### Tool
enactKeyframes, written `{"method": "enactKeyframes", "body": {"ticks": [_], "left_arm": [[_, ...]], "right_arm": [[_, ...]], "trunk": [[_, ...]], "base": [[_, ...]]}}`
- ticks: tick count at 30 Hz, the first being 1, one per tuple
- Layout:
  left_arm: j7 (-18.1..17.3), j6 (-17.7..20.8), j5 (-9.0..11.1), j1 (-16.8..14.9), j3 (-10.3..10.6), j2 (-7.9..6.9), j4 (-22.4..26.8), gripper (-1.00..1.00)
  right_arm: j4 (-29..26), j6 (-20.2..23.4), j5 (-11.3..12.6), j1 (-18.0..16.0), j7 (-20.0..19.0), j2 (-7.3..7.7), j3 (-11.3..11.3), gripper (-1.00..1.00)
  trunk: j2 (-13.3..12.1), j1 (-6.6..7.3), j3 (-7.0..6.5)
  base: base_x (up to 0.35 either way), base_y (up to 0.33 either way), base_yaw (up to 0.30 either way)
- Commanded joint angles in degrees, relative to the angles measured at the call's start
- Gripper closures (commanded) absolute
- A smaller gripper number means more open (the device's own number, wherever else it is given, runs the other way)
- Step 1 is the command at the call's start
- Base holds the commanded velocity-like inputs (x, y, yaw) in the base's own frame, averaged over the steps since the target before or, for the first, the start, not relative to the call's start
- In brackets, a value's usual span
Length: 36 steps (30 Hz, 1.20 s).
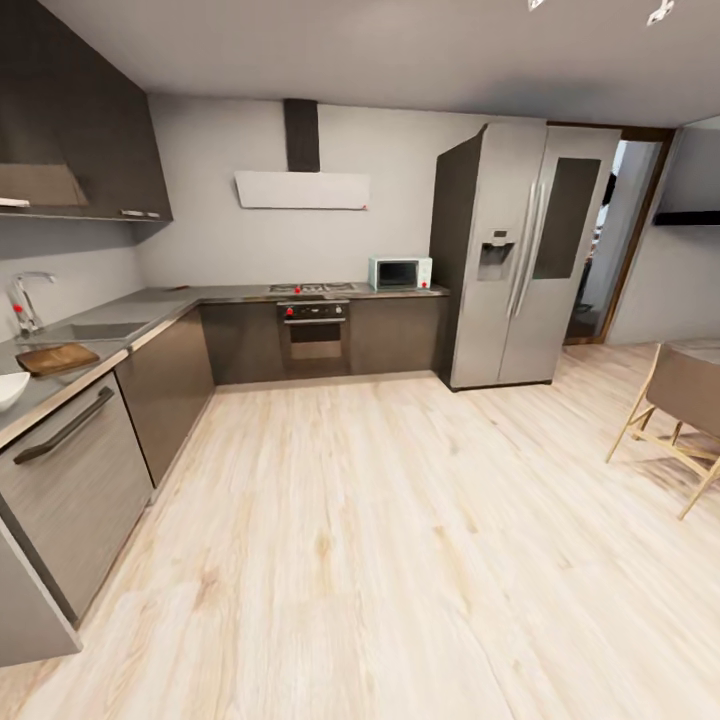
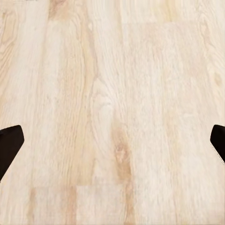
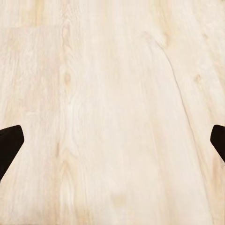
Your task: In the kitchen, take the Vidalia onion out of the sink, dice it on the chopping board with the paring knife, put the diced onion into the bowl on the countertop, then place both the paring knife and the chopping board into the sink.
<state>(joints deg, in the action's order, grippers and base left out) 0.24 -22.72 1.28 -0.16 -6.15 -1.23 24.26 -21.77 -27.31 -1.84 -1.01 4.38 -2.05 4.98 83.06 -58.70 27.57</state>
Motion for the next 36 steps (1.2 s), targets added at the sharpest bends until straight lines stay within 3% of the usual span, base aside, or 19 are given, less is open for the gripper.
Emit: {"method": "enactKeyframes", "body": {"ticks": [1,18,36], "left_arm": [[0.02,-0.14,0.12,-0.02,-0.01,0.00,0.00,-1.00],[0.02,-0.14,0.04,-0.02,-0.01,0.10,-0.08,-1.00],[0.02,-0.10,0.04,-0.02,-0.01,0.18,-0.21,-1.00]], "right_arm": [[0.05,-0.11,-0.20,-0.04,0.46,0.02,0.29,-1.00],[0.06,-0.11,-0.23,-0.04,0.72,-0.01,0.20,-1.00],[0.06,-0.11,-0.19,-0.04,0.72,-0.06,0.20,-1.00]], "trunk": [[0.02,-0.03,0.05],[0.02,-0.03,0.05],[0.02,-0.03,0.05]], "base": [[0.311,0.000,0.000],[0.300,-0.106,0.043],[0.270,-0.206,0.196]]}}
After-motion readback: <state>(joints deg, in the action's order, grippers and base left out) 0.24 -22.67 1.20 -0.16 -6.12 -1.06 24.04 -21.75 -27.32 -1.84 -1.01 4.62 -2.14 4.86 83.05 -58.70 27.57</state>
